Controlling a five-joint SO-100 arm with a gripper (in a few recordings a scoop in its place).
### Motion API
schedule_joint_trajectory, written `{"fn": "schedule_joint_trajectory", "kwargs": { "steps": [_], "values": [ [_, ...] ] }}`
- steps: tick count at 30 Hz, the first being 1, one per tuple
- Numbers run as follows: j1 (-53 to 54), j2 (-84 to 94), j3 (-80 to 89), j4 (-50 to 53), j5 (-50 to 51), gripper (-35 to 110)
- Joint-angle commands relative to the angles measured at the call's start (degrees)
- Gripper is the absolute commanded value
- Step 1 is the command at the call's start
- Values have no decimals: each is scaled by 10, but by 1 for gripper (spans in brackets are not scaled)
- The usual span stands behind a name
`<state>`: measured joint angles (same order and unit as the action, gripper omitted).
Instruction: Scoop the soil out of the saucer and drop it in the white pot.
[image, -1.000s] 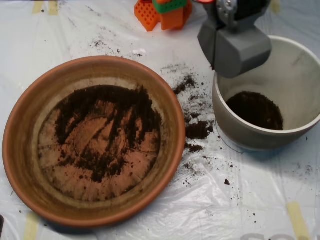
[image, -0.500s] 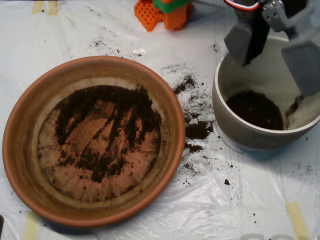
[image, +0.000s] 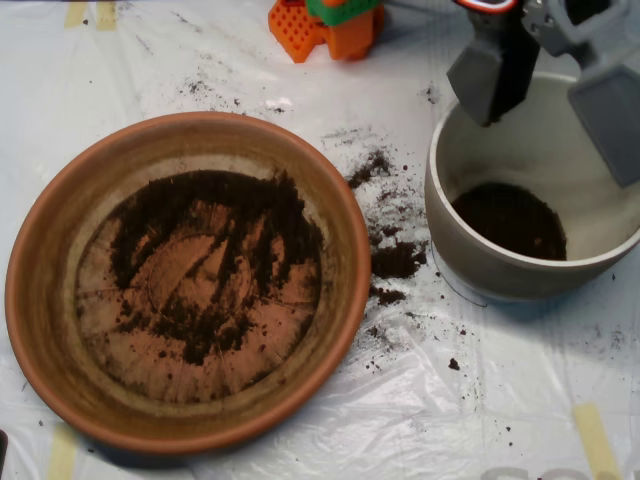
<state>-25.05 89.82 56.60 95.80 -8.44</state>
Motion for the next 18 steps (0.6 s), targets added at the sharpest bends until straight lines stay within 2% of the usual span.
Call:
{"fn": "schedule_joint_trajectory", "kwargs": {
  "steps": [1, 10, 18],
  "values": [
    [40, 95, -17, 4, 18, 42],
    [198, 127, 9, 18, 56, 42],
    [348, 199, 269, -99, 2, 41]
  ]
}}
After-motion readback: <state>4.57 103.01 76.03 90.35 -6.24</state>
